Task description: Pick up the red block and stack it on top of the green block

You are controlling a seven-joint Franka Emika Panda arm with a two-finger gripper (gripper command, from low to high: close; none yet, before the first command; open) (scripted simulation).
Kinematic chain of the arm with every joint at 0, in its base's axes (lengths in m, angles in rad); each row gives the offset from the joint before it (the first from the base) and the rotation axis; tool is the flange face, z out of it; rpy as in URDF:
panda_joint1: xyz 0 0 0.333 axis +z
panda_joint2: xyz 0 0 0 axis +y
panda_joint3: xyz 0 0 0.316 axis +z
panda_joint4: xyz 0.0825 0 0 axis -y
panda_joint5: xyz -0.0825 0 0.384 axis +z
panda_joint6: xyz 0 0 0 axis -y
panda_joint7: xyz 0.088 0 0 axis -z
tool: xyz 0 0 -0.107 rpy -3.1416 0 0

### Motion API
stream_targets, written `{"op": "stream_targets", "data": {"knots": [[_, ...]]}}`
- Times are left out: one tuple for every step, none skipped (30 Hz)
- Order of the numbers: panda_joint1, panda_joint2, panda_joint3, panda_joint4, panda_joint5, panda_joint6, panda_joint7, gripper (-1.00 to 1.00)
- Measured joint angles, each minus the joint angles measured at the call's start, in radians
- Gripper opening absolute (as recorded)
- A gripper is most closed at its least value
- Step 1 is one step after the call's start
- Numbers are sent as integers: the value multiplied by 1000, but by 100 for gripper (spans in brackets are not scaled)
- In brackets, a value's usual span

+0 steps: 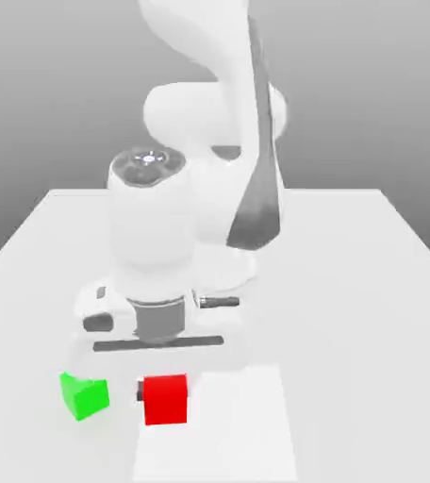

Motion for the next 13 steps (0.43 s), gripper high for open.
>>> {"op": "stream_targets", "data": {"knots": [[-38, -32, -17, -23, -7, -9, -45, -100], [-92, -62, -29, -45, -12, -17, -90, -100], [-138, -87, -44, -66, -13, -21, -136, -100], [-172, -81, -44, -75, -5, -7, -164, -100], [-206, -61, -23, -79, 8, 17, -185, -100], [-215, -34, -4, -80, 20, 45, -199, -100], [-192, -2, 14, -80, 32, 76, -211, -100], [-189, 31, 22, -79, 44, 108, -221, -100], [-193, 66, 32, -78, 58, 141, -231, -100], [-195, 87, 37, -77, 66, 161, -237, 100], [-195, 87, 37, -77, 66, 161, -237, 100], [-195, 87, 37, -77, 66, 161, -237, 100], [-195, 87, 37, -77, 66, 161, -237, 100]]}}
